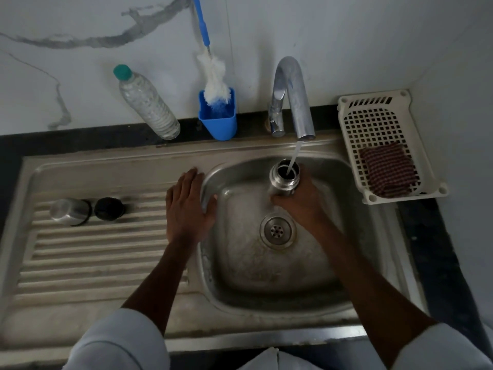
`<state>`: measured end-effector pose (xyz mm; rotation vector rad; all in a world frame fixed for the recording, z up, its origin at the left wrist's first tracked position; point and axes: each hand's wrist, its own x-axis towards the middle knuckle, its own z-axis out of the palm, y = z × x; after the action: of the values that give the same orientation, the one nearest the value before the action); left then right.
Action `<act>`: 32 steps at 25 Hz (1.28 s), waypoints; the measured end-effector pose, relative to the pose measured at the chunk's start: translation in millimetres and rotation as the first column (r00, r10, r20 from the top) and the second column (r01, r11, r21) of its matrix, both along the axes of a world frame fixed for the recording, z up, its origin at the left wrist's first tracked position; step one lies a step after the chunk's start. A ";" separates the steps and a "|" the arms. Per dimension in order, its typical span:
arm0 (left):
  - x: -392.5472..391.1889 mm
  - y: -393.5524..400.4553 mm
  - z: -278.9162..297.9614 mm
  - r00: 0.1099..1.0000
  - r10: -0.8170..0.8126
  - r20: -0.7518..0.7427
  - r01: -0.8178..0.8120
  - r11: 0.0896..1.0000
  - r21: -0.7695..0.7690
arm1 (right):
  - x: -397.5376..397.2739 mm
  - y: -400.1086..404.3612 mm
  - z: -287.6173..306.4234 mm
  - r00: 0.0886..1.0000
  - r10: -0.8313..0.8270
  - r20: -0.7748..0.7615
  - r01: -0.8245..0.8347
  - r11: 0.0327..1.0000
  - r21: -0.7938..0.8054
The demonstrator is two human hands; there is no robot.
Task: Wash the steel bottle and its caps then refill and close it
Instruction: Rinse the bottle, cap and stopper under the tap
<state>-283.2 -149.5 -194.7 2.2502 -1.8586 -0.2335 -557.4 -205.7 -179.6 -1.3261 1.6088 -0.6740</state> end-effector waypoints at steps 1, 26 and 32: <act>-0.7 0.3 0.6 1.000 -0.002 0.000 0.002 1.000 -0.001 | 0.0 0.8 -2.0 0.998 0.056 0.003 -0.056 0.998 0.006; 0.1 0.2 3.7 1.000 -0.011 0.012 0.011 0.999 0.053 | -0.8 13.9 -5.3 0.693 -0.466 0.550 0.093 0.814 0.573; -1.7 0.5 5.1 1.000 -0.002 0.016 0.001 0.999 0.054 | 24.6 20.3 -16.0 0.081 -0.776 0.626 0.097 0.631 0.770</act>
<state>-284.9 -149.0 -189.6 2.2927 -1.8844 -0.2701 -532.9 -185.4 -195.6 0.3011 0.9148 -1.0171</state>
